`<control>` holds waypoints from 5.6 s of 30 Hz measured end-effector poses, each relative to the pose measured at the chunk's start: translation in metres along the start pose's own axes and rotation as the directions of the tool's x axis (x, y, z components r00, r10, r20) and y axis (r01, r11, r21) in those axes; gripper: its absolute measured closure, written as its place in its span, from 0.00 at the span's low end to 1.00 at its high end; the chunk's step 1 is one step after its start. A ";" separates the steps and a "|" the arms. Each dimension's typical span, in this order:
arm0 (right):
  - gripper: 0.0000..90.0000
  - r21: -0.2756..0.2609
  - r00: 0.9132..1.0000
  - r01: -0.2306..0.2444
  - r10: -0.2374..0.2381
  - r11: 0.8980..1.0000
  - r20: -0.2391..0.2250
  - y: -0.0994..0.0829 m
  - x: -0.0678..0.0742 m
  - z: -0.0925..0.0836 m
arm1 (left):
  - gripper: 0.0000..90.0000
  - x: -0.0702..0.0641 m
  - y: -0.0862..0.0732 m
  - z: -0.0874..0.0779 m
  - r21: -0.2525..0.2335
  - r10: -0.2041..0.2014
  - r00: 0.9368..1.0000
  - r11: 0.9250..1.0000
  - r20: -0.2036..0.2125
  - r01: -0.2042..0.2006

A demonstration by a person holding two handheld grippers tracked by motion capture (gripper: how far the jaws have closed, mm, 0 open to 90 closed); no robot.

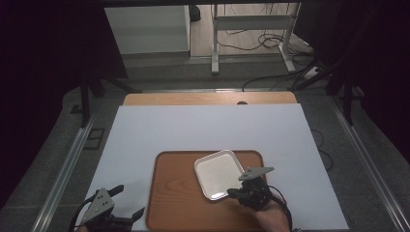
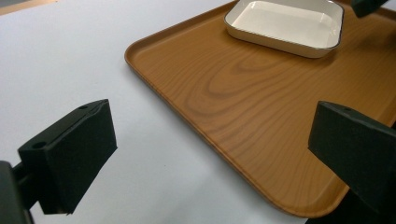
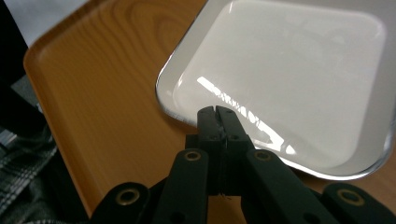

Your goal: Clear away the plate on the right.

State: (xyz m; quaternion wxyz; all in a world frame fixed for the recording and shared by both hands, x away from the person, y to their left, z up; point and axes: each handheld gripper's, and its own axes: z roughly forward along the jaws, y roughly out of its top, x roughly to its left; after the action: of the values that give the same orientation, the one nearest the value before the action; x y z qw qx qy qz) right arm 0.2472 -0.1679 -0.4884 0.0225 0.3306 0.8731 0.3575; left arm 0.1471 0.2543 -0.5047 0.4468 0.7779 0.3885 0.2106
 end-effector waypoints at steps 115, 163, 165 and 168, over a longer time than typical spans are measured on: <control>0.38 -0.125 0.999 0.021 -0.015 0.992 0.053 0.020 -0.014 -0.013 | 0.01 0.000 0.001 0.001 0.001 -0.001 1.000 1.000 0.009 0.001; 0.07 -0.224 0.992 0.011 0.018 0.974 0.128 -0.008 -0.033 -0.055 | 0.00 0.000 0.001 0.001 0.003 0.005 1.000 1.000 0.007 -0.005; 0.06 -0.227 0.992 0.012 0.018 0.974 0.126 -0.009 -0.033 -0.056 | 0.00 0.000 0.001 0.001 0.002 0.003 1.000 1.000 0.006 -0.003; 0.04 -0.229 0.991 0.021 0.010 0.973 0.135 -0.010 -0.033 -0.058 | 0.00 0.000 0.001 0.001 0.000 0.000 1.000 1.000 0.005 0.000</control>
State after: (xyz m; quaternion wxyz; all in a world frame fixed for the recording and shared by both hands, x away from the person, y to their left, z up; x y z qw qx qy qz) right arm 0.2513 -0.2285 -0.4585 0.1210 0.3469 0.8232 0.4330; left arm 0.1478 0.2535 -0.5046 0.4479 0.7783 0.3875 0.2085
